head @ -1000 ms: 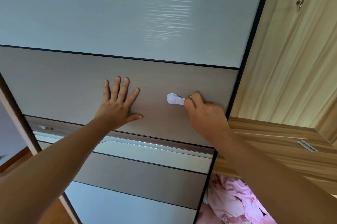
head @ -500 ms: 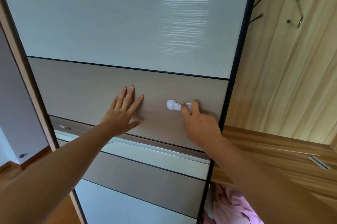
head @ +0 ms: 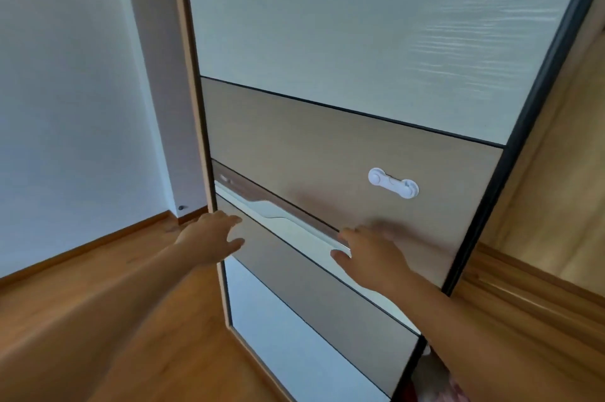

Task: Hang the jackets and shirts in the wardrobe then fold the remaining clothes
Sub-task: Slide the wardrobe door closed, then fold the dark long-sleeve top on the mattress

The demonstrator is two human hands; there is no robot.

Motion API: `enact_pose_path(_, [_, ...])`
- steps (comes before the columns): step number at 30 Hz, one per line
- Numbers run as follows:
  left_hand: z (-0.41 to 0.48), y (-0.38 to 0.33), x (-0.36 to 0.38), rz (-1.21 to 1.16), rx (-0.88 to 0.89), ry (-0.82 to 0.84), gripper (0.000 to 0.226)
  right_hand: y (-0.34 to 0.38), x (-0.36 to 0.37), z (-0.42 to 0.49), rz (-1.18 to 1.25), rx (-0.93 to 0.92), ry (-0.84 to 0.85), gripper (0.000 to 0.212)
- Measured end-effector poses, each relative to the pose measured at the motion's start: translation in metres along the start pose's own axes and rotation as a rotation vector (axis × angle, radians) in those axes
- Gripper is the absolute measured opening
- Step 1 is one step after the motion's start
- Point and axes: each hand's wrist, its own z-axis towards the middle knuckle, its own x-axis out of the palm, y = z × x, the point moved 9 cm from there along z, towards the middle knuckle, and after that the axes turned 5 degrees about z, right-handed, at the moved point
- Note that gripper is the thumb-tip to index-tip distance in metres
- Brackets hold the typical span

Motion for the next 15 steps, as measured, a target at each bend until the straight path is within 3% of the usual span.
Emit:
enact_pose_path(4, [-0.079, 0.058, 0.013, -0.061, -0.227, 0.055, 0.048, 0.047, 0.036, 0.02, 0.031, -0.153, 0.154, 0.054])
enact_pose_path(15, [-0.326, 0.192, 0.055, -0.119, -0.8, 0.186, 0.061, 0.29, 0.143, 0.006, -0.006, -0.605, 0.43, 0.05])
